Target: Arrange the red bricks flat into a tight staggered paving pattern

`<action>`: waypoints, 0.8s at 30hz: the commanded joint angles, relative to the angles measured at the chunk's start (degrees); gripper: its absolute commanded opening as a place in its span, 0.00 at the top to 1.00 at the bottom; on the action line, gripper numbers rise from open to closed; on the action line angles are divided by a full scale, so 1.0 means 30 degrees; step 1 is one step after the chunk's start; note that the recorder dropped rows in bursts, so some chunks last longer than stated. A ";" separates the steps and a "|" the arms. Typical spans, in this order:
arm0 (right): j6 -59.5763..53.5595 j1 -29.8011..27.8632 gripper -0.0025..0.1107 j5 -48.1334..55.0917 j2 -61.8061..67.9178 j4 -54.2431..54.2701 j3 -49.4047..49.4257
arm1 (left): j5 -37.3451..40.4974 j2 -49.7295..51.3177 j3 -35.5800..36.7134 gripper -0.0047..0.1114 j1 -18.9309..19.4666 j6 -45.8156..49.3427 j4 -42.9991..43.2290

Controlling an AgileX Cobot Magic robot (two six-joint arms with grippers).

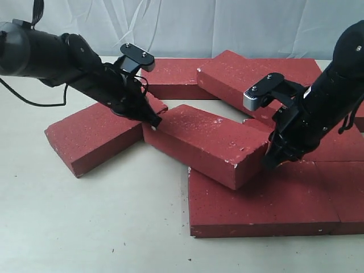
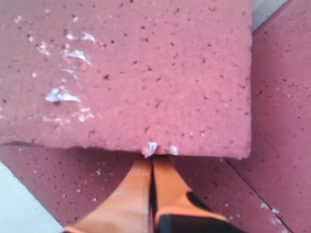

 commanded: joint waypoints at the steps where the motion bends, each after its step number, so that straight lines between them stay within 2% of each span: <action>1: -0.0157 0.0006 0.99 -0.0213 -0.0501 0.0541 -0.0549 | 0.1630 -0.1267 -0.0083 0.96 -0.0172 -0.0015 0.0133; 7: -0.0240 0.0006 0.99 -0.1080 -0.0633 0.1048 -0.0664 | 0.4606 -0.2742 0.0146 0.96 -0.0172 -0.0015 0.1115; 13: -0.0535 0.0006 0.99 -0.3315 -0.0633 0.1146 -0.0664 | 0.5022 -0.4306 0.1584 0.96 -0.0172 -0.0964 0.2177; 16: -0.0535 0.0006 0.99 -0.3336 -0.0302 0.0796 -0.0664 | 0.5648 -0.5096 0.2260 0.96 -0.0172 -0.2229 0.3863; 20: 0.0378 0.0006 0.99 -0.1826 -0.0343 -0.1430 -0.0664 | 0.4992 -0.6486 0.3365 0.96 0.0193 -0.4963 0.6457; 24: 0.1996 0.0006 0.99 -0.1892 -0.0403 -0.1672 -0.0664 | 0.2978 -0.6822 0.4448 0.96 0.0611 -0.6093 0.6394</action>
